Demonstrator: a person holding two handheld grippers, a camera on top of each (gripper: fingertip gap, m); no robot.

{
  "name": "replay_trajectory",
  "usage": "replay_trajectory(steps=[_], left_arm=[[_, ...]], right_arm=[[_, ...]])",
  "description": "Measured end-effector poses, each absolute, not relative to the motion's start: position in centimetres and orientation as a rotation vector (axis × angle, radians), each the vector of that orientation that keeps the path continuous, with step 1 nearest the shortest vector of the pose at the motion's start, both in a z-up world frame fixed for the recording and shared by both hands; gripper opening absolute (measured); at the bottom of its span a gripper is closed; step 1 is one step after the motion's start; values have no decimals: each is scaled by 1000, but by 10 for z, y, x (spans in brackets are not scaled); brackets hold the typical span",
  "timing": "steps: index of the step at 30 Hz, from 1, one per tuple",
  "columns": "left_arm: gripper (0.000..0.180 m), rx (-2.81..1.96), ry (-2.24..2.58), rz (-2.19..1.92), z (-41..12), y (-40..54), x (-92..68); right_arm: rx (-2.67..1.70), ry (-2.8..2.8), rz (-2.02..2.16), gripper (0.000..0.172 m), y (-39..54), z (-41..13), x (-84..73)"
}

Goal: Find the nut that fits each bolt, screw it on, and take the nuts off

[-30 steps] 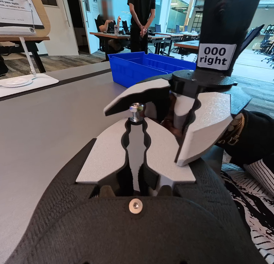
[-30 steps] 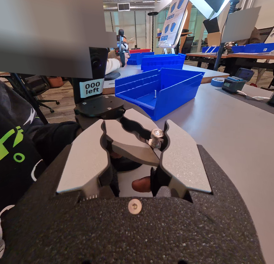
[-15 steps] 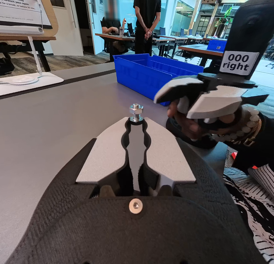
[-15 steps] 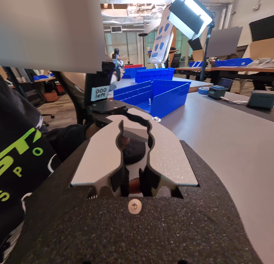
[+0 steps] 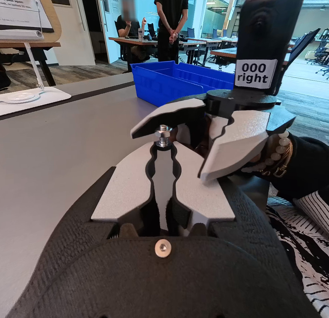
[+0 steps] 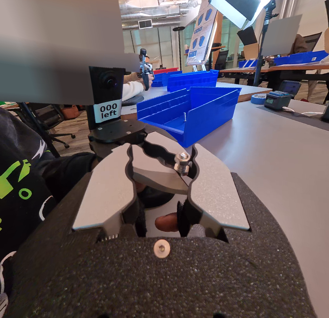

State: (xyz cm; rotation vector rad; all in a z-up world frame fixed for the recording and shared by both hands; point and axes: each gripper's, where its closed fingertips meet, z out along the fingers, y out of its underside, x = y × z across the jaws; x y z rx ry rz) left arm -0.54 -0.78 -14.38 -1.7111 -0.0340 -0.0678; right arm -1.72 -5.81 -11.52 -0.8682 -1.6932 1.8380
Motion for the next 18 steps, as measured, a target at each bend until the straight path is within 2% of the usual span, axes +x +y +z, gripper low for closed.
replay_trajectory(steps=[5, 6, 7, 8, 10, 15, 18], left_arm=[[15, -1695, -64, -74, -142, -9, -9], [15, -1695, -67, -70, -142, -9, -10], [15, -1696, -71, -69, -142, -9, -10], [15, -1700, -70, -74, -143, -9, -10], [15, -1700, -68, -71, -143, -9, -10], [15, -1701, -53, -68, -143, -9, -8], [15, -1703, -49, -66, -143, -9, -8]], right_arm=[[-907, -1650, 1814, 53, -44, -115, -5], [-910, -1641, 1818, 45, -39, -115, -1], [-882, -1644, 1851, 20, -38, -113, 6], [-863, -1630, 1904, 15, -38, -109, 13], [-889, -1584, 1925, 16, -31, -105, 13], [-927, -1579, 1854, 48, -30, -109, -5], [-915, -1635, 1835, 56, -40, -114, -11]])
